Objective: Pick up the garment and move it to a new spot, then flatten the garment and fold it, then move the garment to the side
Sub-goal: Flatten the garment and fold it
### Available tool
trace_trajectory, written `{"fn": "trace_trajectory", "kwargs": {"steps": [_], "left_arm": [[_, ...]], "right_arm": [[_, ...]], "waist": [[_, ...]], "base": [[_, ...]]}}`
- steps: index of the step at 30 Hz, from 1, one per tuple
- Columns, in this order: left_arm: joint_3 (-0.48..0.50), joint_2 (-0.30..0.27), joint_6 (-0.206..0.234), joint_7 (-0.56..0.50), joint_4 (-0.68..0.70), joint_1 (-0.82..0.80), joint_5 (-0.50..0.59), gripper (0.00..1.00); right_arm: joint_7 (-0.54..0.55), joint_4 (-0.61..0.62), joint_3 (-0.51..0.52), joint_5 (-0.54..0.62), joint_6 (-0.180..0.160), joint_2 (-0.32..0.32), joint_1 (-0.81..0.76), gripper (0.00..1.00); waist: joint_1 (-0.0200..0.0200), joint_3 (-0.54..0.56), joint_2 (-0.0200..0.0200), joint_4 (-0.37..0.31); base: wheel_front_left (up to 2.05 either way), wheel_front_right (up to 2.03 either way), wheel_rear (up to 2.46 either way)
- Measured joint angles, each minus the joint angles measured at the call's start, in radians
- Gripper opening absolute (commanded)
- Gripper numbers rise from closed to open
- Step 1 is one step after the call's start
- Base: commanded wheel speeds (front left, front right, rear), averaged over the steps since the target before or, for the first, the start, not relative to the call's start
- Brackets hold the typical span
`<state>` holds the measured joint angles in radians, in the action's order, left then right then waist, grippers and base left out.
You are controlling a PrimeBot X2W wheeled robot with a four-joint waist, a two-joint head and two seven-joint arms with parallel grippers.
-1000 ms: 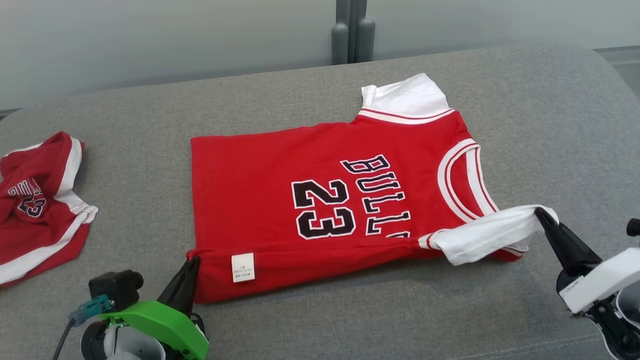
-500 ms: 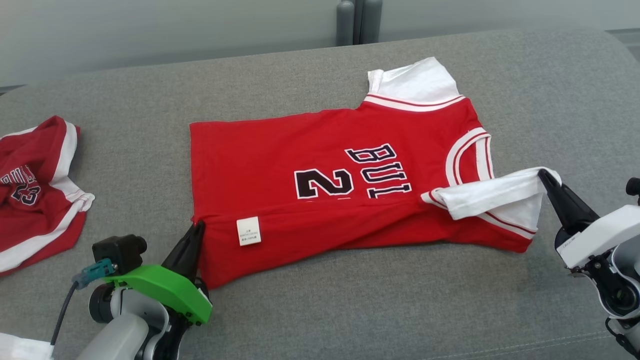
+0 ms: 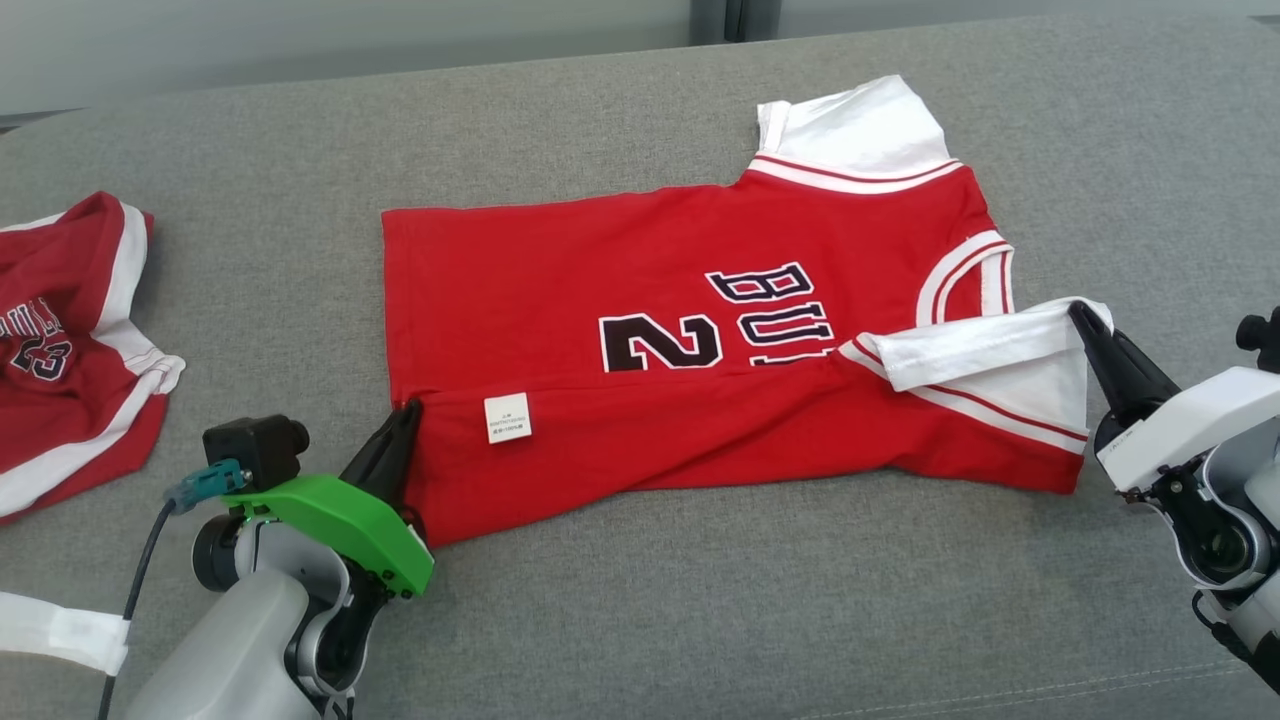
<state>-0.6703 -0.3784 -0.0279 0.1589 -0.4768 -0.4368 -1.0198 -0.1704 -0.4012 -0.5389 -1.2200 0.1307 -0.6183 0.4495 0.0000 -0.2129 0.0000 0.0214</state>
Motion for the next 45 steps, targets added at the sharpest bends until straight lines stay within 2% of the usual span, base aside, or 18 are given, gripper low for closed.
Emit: {"fn": "trace_trajectory", "kwargs": {"steps": [7, 9, 10, 13, 14, 15, 16, 17, 18, 25, 39, 45], "left_arm": [[-0.009, 0.028, -0.027, 0.001, -0.085, -0.055, 0.002, 0.00], [-0.011, 0.040, -0.034, 0.001, -0.110, -0.071, 0.005, 0.00], [-0.013, 0.044, -0.035, 0.000, -0.120, -0.076, 0.006, 0.00], [-0.015, 0.049, -0.043, 0.002, -0.152, -0.090, 0.006, 0.00], [-0.015, 0.052, -0.046, 0.003, -0.161, -0.093, 0.006, 0.00], [-0.016, 0.055, -0.050, 0.006, -0.170, -0.097, 0.006, 0.12], [-0.016, 0.057, -0.052, 0.009, -0.178, -0.099, 0.006, 0.35], [-0.016, 0.060, -0.053, 0.012, -0.184, -0.102, 0.006, 0.77], [-0.014, 0.063, -0.056, 0.019, -0.191, -0.105, 0.006, 1.00], [-0.017, 0.078, -0.071, 0.030, -0.228, -0.110, 0.000, 1.00], [-0.017, 0.071, -0.079, 0.064, -0.238, -0.100, 0.000, 1.00], [-0.016, 0.044, -0.047, 0.071, -0.209, -0.061, 0.007, 1.00]], "right_arm": [[-0.022, -0.037, -0.056, -0.015, 0.000, 0.007, 0.051, 0.07], [-0.026, -0.047, -0.069, -0.020, 0.000, 0.009, 0.063, 0.14], [-0.030, -0.052, -0.077, -0.021, 0.000, 0.009, 0.070, 0.20], [-0.042, -0.065, -0.095, -0.030, 0.000, 0.012, 0.086, 0.49], [-0.045, -0.067, -0.099, -0.034, 0.000, 0.013, 0.093, 0.71], [-0.053, -0.069, -0.101, -0.038, 0.000, 0.015, 0.098, 1.00], [-0.060, -0.070, -0.103, -0.038, 0.000, 0.017, 0.104, 1.00], [-0.066, -0.070, -0.104, -0.039, 0.000, 0.018, 0.109, 1.00], [-0.074, -0.069, -0.103, -0.039, 0.000, 0.019, 0.111, 1.00], [-0.088, -0.085, -0.101, -0.038, 0.000, 0.033, 0.110, 1.00], [-0.091, -0.068, -0.080, 0.009, 0.000, 0.046, 0.061, 1.00], [-0.091, -0.066, -0.066, 0.032, 0.000, 0.039, 0.026, 1.00]], "waist": [[0.0000, -0.010, 0.0000, -0.004], [0.0000, -0.011, 0.0000, -0.005], [0.0000, -0.011, 0.0000, -0.006], [0.0000, -0.012, 0.0000, -0.009], [0.0000, -0.011, 0.0000, -0.009], [0.0000, -0.010, 0.0000, -0.010], [0.0000, -0.009, 0.0000, -0.010], [0.0000, -0.008, 0.0000, -0.010], [0.0000, -0.006, 0.0000, -0.010], [0.0000, 0.008, 0.0000, -0.006], [0.0000, 0.057, 0.0000, -0.011], [0.0000, 0.081, 0.0000, -0.017]], "base": [[0.00, 0.00, 0.00], [0.00, 0.00, 0.00], [0.00, 0.00, 0.00], [0.00, 0.00, 0.00], [0.00, 0.00, 0.00], [0.00, 0.00, 0.00], [0.00, 0.00, 0.00], [0.00, 0.00, 0.00], [0.00, 0.00, 0.00], [0.00, 0.00, 0.00], [0.00, 0.00, 0.00], [0.00, 0.00, 0.00]]}}
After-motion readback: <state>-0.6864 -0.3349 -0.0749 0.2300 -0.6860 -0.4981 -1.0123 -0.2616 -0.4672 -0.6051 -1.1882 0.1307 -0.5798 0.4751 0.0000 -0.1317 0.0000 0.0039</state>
